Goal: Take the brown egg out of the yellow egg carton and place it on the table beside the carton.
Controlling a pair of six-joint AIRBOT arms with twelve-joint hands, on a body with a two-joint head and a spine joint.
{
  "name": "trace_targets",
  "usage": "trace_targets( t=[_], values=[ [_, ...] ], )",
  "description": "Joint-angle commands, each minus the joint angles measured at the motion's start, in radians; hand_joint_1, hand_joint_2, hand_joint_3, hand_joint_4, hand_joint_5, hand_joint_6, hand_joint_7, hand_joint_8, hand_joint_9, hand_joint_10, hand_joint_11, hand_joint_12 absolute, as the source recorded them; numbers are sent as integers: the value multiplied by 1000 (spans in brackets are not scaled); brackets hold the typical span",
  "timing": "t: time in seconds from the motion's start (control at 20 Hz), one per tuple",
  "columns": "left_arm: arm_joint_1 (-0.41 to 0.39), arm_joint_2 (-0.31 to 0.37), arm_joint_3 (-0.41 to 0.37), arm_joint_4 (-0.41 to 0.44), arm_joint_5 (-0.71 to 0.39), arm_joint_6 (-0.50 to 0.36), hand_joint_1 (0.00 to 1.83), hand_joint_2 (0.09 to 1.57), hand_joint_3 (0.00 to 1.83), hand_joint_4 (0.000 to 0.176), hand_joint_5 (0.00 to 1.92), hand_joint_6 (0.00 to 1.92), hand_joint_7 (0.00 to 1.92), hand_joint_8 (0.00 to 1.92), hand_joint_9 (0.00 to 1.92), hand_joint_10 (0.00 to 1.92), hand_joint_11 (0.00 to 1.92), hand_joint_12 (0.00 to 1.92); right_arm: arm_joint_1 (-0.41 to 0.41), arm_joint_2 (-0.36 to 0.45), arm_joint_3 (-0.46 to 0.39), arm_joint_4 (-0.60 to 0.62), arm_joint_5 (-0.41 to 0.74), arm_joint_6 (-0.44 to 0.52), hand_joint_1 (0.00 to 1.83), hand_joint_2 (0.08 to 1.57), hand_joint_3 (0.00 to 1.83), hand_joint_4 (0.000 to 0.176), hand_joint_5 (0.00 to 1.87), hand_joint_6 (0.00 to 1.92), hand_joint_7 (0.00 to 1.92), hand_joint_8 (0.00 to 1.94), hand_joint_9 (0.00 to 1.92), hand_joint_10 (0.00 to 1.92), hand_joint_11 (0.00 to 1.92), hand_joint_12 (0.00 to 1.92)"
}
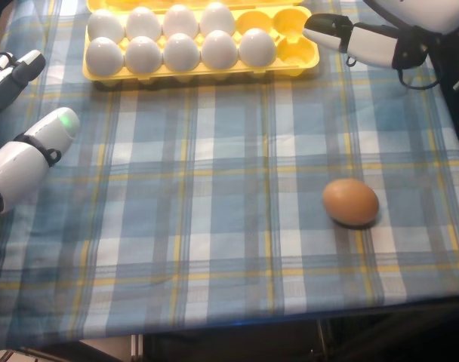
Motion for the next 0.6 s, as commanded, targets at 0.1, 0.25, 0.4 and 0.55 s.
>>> trace_targets(
  t=[0.1, 0.25, 0.4, 0.55],
  values=[
    [-5, 5, -1, 40, -116, -8, 283, 1231, 0, 50, 330, 4, 154, 1, 36, 2, 0, 0, -6, 16, -17, -3, 160, -5, 715, 1144, 0, 0, 872, 0, 910, 1, 504, 0, 72, 9],
    [-3, 6, -4, 40, -120, -8, 281, 1234, 1, 53, 327, 1, 152, 0, 27, 0, 0, 0, -37, 40, -44, 5, 196, -5, 521, 1143, 2, 0, 563, 0, 619, 0, 414, 0, 98, 17],
    [-2, 5, -6, 40, -121, -8, 295, 1234, 0, 57, 327, 0, 154, 0, 27, 0, 0, 0, -97, 77, -92, 33, 276, -5, 291, 1161, 8, 0, 349, 0, 422, 0, 258, 0, 92, 12],
    [1, 4, -6, 34, -127, -8, 288, 1236, 1, 61, 330, 4, 156, 2, 26, 2, 0, 0, -210, 112, -156, 100, 414, -5, 84, 1168, 5, 0, 194, 0, 232, 0, 70, 0, 4, 0]
  ],
)
